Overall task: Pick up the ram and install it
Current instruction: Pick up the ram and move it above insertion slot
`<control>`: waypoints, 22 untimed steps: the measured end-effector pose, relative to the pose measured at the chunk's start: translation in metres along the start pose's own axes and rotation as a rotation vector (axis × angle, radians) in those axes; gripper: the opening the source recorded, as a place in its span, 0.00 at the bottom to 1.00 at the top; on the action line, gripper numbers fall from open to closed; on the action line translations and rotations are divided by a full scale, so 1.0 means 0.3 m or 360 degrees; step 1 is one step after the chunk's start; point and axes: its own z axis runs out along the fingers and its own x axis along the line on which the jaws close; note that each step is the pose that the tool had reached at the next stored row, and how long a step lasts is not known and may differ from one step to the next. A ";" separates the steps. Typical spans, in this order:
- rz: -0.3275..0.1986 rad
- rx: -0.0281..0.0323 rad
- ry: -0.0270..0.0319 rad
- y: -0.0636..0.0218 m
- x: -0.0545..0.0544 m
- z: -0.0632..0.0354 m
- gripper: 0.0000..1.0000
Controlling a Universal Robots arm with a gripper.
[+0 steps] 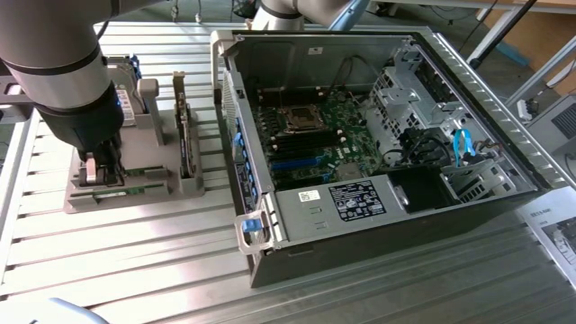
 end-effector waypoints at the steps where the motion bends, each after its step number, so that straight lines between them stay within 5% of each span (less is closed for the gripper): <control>1: 0.0000 -0.00001 0.00001 0.000 0.000 0.000 0.24; 22: 0.0000 0.00000 0.00000 -0.001 -0.001 0.053 0.24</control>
